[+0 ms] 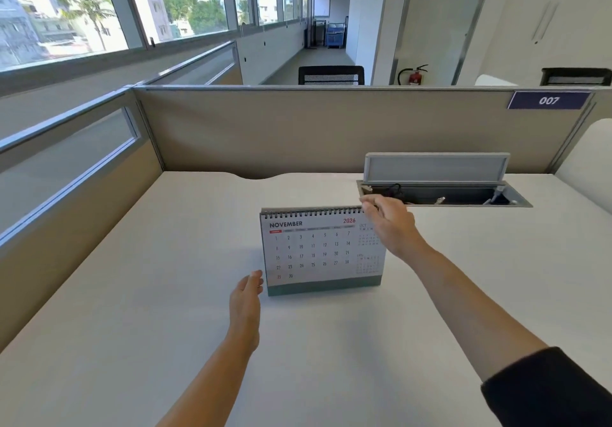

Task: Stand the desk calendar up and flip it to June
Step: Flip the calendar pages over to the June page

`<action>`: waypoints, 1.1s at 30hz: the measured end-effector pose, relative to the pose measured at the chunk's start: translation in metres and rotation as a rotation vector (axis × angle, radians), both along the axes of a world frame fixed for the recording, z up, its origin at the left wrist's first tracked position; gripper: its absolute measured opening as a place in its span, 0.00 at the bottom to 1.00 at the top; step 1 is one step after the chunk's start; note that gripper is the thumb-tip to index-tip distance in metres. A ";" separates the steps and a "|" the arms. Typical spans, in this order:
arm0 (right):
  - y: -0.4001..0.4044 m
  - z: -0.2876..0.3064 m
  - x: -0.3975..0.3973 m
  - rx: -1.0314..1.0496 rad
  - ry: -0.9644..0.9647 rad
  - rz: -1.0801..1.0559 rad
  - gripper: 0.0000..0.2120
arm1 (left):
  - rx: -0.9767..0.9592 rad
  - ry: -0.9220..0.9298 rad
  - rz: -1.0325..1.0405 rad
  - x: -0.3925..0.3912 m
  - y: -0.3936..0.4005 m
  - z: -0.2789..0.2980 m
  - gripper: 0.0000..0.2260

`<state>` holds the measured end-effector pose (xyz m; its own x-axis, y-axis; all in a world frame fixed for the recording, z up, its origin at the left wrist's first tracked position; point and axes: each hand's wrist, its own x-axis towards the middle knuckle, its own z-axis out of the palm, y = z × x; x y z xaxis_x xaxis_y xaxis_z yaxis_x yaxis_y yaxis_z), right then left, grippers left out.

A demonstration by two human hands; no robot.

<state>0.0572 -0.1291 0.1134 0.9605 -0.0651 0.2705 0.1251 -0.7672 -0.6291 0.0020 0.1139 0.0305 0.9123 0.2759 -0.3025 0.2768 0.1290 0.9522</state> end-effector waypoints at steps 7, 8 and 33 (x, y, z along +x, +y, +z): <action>-0.014 -0.032 -0.019 0.481 -0.020 -0.304 0.17 | 0.028 -0.021 -0.049 -0.002 -0.002 0.001 0.08; -0.014 -0.041 -0.023 0.502 0.040 -0.353 0.17 | 0.031 -0.022 -0.050 -0.002 -0.002 0.000 0.08; -0.012 -0.067 -0.060 0.327 0.252 -0.294 0.18 | 0.039 -0.033 0.036 -0.003 -0.003 0.006 0.14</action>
<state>-0.0029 -0.1406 0.0468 0.9216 -0.3852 -0.0475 -0.2537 -0.5053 -0.8248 -0.0012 0.1105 0.0361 0.9111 0.3194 -0.2605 0.2407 0.1009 0.9654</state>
